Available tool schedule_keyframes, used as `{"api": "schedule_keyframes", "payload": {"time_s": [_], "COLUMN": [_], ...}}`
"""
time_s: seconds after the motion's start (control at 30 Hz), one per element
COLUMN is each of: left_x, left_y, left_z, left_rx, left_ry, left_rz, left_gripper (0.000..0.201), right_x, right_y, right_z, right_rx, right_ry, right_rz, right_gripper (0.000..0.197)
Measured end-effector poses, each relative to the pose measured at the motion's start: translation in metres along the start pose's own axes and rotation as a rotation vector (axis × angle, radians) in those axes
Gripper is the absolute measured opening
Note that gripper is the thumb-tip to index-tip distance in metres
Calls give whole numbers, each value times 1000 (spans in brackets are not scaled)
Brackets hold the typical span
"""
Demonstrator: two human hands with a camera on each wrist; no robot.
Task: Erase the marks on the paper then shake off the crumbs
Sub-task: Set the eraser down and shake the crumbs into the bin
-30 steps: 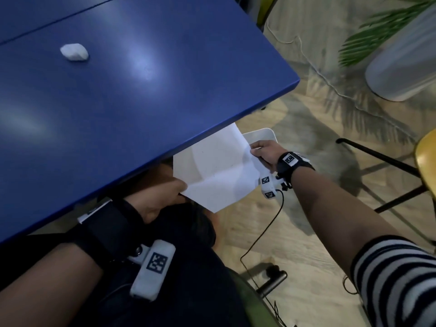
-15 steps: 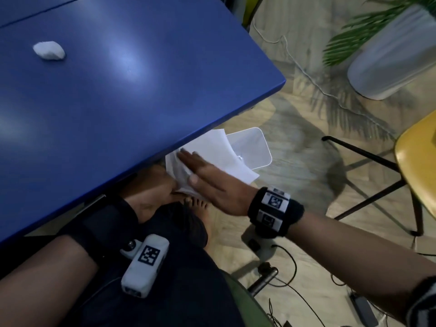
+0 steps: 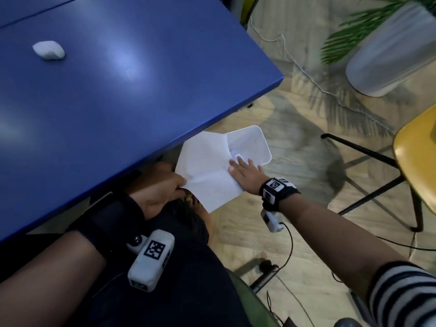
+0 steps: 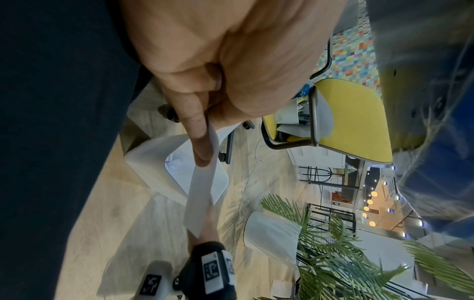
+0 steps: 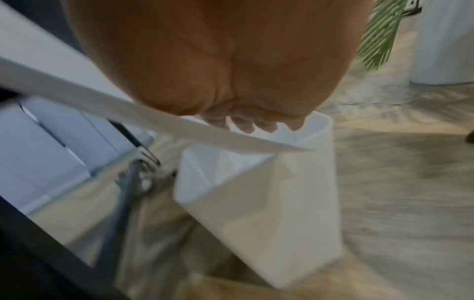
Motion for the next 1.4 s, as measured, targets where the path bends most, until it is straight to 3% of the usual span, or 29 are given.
{"api": "schedule_keyframes", "payload": {"time_s": [0.07, 0.13, 0.3, 0.37, 0.43, 0.63, 0.77, 0.83, 1.0, 1.13, 1.4], "left_x": [-1, -1, 2, 3, 5, 5, 8, 12, 23, 34, 34], "left_y": [-2, -2, 1, 3, 4, 10, 13, 15, 21, 32, 27], "left_z": [1, 1, -3, -3, -1, -6, -5, -3, -3, 1, -10], "left_rx": [9, 20, 70, 79, 78, 74, 40, 10, 23, 39, 61], "left_ry": [11, 16, 10, 2, 15, 68, 75, 61, 47, 52, -36], "left_rz": [-7, -5, 51, 53, 41, 37, 52, 89, 110, 124, 95], "left_gripper": [31, 33, 30, 27, 36, 45, 37, 35, 34, 27, 24], "right_x": [-9, -21, -20, -8, 1, -5, -34, -45, -52, -56, -77], "right_y": [-3, 10, 95, 96, 72, -8, -24, -21, -21, -29, -28], "right_z": [4, 31, 129, 134, 120, 35, -10, -25, -47, -57, -71], "right_rx": [25, -78, -758, -829, -724, -190, 99, 204, 254, 185, 210], "right_ry": [-78, -188, -293, -274, -193, -7, -366, -487, -516, -522, -344], "right_rz": [-88, -173, -188, -164, -135, -159, -357, -337, -116, -47, -176], "right_gripper": [66, 73, 62, 60, 60, 64, 64, 59, 61, 14, 14]}}
Point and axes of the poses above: each hand's wrist, its own y-axis away from the middle knuckle, its own x-axis out of the palm, z = x × y, the point moved 3 cm from there along -y, towards the middle knuckle, and after that the axes turned 4 degrees about -y, right-handed, at the moved point
